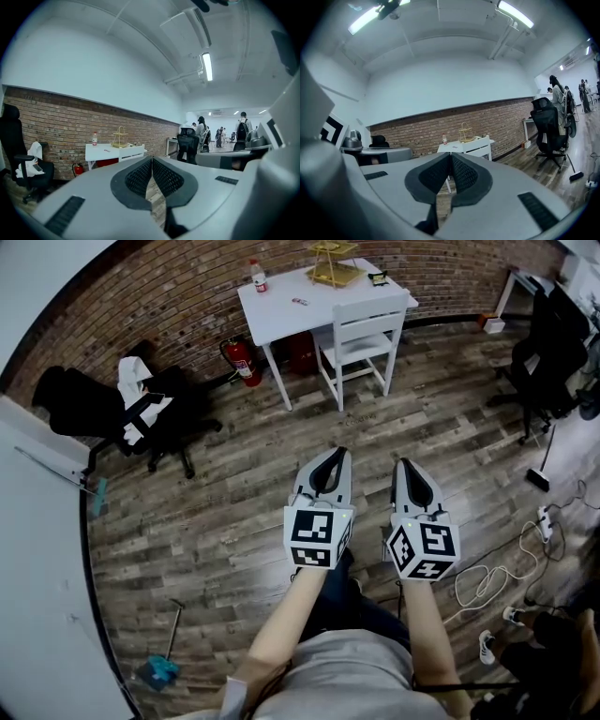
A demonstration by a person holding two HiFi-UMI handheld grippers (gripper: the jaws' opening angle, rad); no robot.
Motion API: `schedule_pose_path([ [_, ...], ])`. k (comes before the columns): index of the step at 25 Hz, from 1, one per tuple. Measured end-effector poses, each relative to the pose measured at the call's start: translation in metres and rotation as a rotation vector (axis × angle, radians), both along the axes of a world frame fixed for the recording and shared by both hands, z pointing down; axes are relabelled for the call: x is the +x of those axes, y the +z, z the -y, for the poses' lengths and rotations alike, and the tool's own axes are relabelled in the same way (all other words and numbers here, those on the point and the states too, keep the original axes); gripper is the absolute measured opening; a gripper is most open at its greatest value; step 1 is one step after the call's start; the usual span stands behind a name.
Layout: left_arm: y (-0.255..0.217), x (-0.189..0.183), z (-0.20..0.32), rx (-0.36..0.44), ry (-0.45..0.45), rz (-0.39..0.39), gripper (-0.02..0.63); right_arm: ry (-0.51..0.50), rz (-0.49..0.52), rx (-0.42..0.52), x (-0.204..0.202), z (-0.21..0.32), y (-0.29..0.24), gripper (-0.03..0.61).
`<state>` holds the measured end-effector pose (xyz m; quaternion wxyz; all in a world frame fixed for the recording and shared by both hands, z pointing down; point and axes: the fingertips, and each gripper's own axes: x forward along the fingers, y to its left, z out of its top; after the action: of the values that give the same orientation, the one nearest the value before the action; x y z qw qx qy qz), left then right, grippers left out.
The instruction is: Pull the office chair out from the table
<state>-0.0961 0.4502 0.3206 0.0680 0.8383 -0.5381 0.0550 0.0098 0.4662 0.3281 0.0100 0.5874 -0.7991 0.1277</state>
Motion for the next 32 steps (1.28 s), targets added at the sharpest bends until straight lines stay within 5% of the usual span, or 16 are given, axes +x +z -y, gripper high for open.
schedule_pose_path([
  [14,0.018,0.016,0.139,-0.020,0.028,-0.012,0.015,-0.006,-0.031,-0.016,0.011,0.136,0.014,0.015],
  [23,0.007,0.001,0.271,-0.008,0.040,-0.009,0.015,0.003,-0.041,-0.007,-0.003,0.268,0.001,0.015],
  [32,0.017,-0.010,0.348,-0.042,0.024,-0.020,0.016,0.007,-0.053,-0.041,-0.005,0.341,0.011,0.015],
])
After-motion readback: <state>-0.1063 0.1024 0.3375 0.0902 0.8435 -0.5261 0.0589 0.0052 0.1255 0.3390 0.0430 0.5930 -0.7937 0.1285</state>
